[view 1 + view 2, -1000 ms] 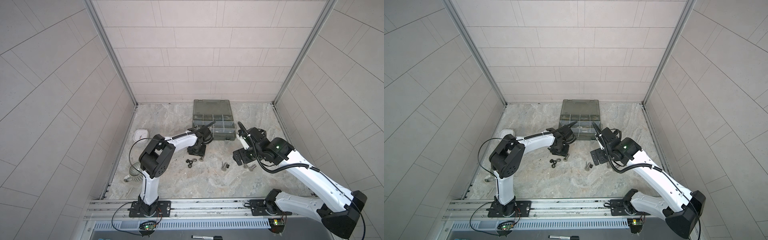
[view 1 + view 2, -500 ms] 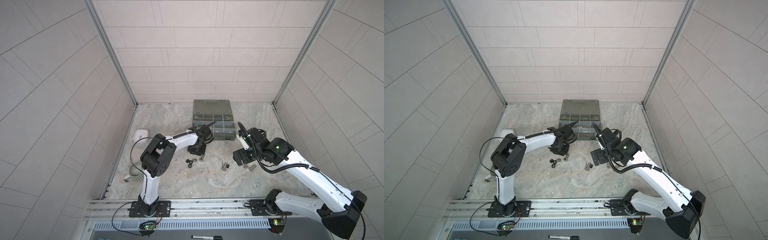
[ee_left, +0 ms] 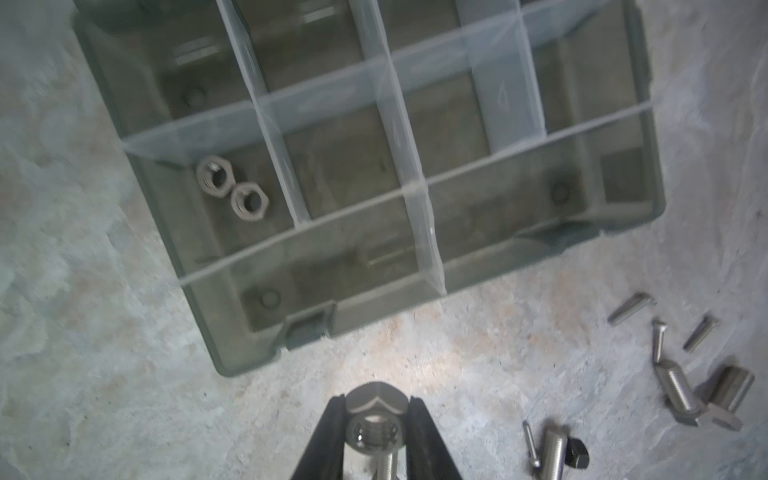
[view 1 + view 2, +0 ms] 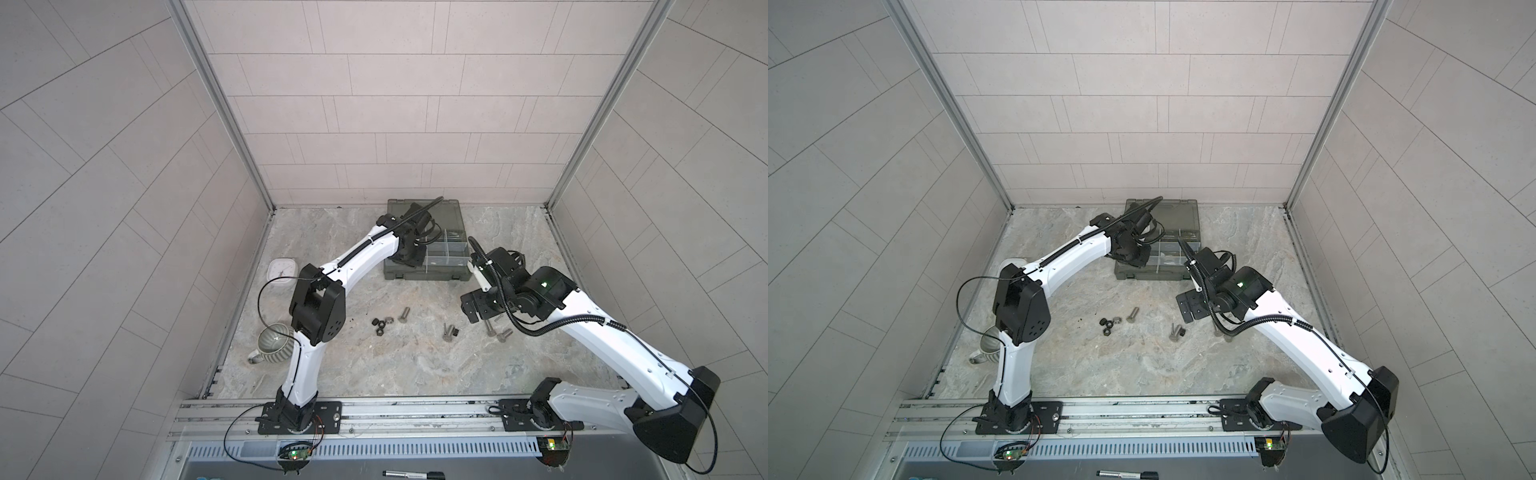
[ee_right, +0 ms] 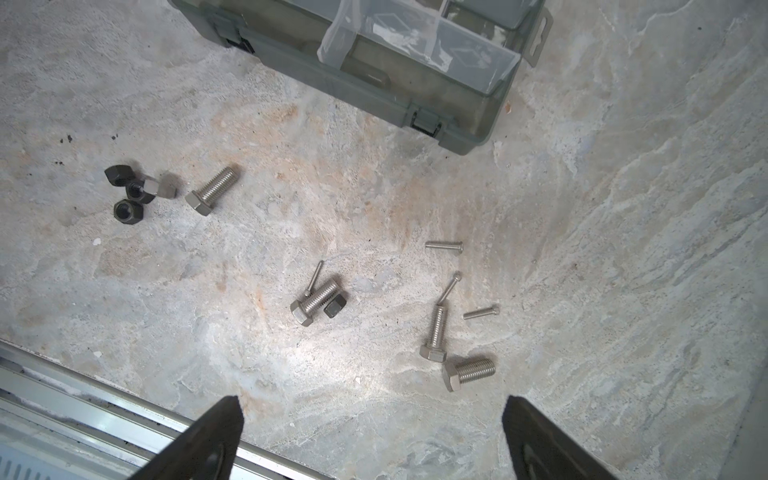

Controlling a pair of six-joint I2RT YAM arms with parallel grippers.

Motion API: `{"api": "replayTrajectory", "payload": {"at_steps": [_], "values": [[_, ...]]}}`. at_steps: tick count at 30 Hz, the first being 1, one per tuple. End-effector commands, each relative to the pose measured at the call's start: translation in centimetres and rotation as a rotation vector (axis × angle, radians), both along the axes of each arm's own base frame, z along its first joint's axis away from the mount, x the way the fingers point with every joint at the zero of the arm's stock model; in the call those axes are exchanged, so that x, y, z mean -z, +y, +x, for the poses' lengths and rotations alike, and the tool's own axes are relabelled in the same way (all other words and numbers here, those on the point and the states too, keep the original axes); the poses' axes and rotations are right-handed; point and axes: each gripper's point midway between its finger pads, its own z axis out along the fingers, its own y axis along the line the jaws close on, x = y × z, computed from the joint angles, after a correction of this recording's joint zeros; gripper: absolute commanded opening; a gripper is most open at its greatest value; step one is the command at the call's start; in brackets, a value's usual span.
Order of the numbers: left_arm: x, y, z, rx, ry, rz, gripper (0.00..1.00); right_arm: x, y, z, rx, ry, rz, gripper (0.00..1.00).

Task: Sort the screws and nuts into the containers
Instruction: 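Carry the nut to the box and release it into the same compartment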

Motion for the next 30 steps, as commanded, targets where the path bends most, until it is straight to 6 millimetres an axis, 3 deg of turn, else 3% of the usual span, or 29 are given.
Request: {"api": "replayTrajectory", "payload": {"at_steps": [1,8,18,22,25,30], "values": [[1.4,2.4,1.6,-0.008,0.061,0.063,0.21,-0.7,0.2,1.5,0.000,-0.033,-0.023,0.99],[3.0,4.2,5.7,-0.073,0.078,0.021,0.21,-2.2,2.6,5.9,-0.029,-0.051,-0.027,0.99],[6.5,5.4,8.1,-0.169,0.178,-0.103,0.19,-3.5,7.8,13.1,-0.096,-0.032,-0.004,0.99],[7.8,4.4,8.3,-0.187,0.232,-0.175,0.20,-3.0,8.7,14.6,-0.112,-0.007,-0.028,0.99],[8.1,4.2,8.5,-0.190,0.247,-0.193,0.32,-2.8,8.6,15.2,-0.106,0.012,-0.050,0.99],[7.6,4.2,8.4,-0.190,0.247,-0.201,0.42,-2.5,7.9,15.6,-0.089,0.032,-0.041,0.99]]}}
